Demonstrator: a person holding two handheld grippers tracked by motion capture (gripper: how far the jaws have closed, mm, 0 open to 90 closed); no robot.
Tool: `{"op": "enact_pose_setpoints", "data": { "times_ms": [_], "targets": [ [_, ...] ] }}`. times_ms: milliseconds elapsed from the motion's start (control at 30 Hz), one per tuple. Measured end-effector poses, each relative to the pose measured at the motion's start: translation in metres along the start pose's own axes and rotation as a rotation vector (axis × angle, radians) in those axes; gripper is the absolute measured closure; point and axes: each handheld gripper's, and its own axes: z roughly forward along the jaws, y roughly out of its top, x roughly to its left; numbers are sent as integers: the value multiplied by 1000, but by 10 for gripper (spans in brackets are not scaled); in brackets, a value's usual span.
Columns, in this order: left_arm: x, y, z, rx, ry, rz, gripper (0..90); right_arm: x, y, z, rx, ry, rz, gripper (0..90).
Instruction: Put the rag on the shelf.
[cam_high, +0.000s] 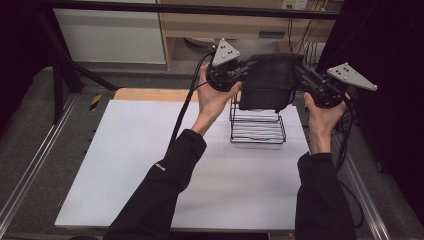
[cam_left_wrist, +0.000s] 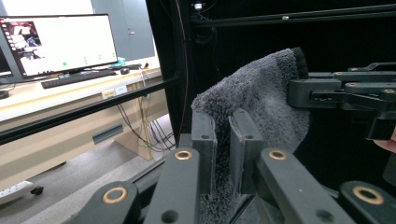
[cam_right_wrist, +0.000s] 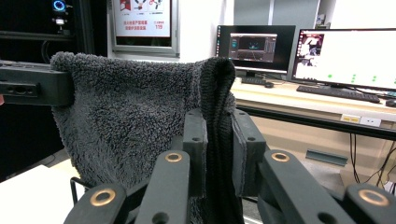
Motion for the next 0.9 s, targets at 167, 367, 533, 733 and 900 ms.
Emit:
{"op": "enact_pose_setpoints", "data": {
  "times_ms": [167, 367, 533, 733, 900],
  "targets": [
    [-5, -4, -2, 0, -12, 4, 817, 0, -4, -5, 1, 1, -4, 787],
    [-11, -12, -5, 6, -16, 11, 817, 1, -10, -9, 6, 2, -22, 787],
    [-14, -18, -8, 8, -26, 10, 817, 3, -16, -12, 10, 7, -27, 786],
    [-20, -28, -12, 25, -36, -2, 814, 6, -23, -17, 23, 16, -28, 781],
    [-26, -37, -16, 49, -45, -21, 808, 8, -31, -22, 49, 28, -9, 771]
  ]
}}
